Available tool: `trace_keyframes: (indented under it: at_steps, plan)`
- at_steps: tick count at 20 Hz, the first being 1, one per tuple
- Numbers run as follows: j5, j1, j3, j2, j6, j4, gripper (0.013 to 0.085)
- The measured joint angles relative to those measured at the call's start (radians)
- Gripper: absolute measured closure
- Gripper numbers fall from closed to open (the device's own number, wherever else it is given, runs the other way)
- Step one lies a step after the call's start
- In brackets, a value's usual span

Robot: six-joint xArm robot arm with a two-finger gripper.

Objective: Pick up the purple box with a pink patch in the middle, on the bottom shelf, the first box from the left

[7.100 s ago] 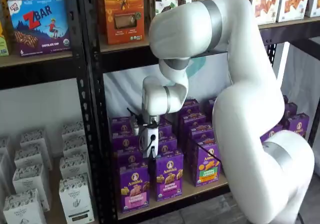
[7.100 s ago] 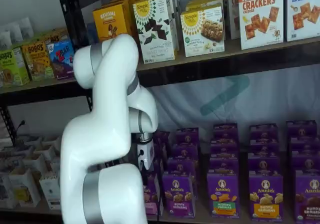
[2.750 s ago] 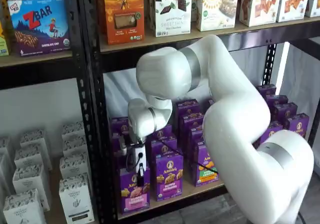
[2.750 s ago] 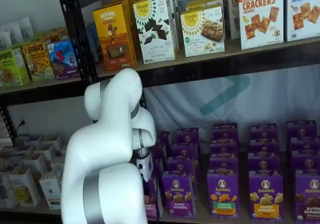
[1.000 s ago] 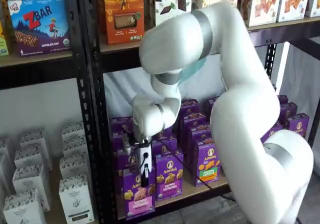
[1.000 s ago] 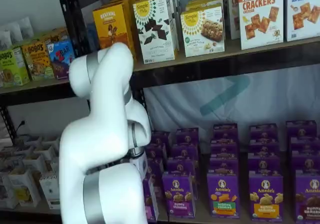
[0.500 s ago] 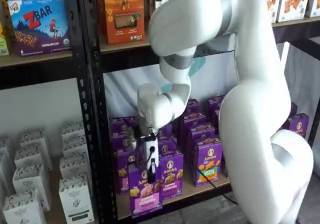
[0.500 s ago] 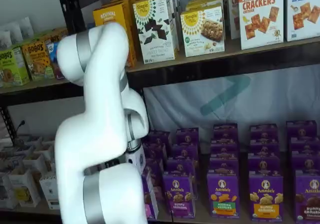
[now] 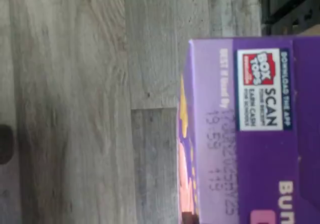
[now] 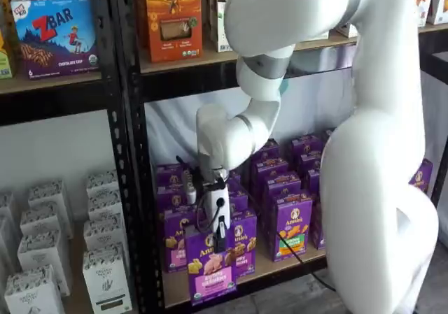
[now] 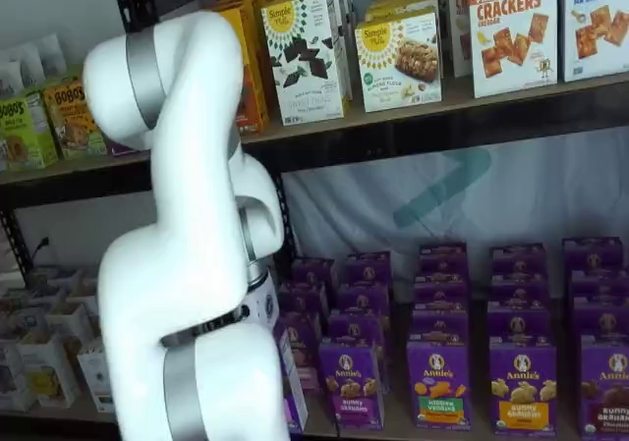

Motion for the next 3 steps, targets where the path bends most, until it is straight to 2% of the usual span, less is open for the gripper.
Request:
trace_keyframes:
  at_steps: [3]
  plan:
    - [-0.007,0.0,0.049,-0.054,0.005,-0.006,0.069]
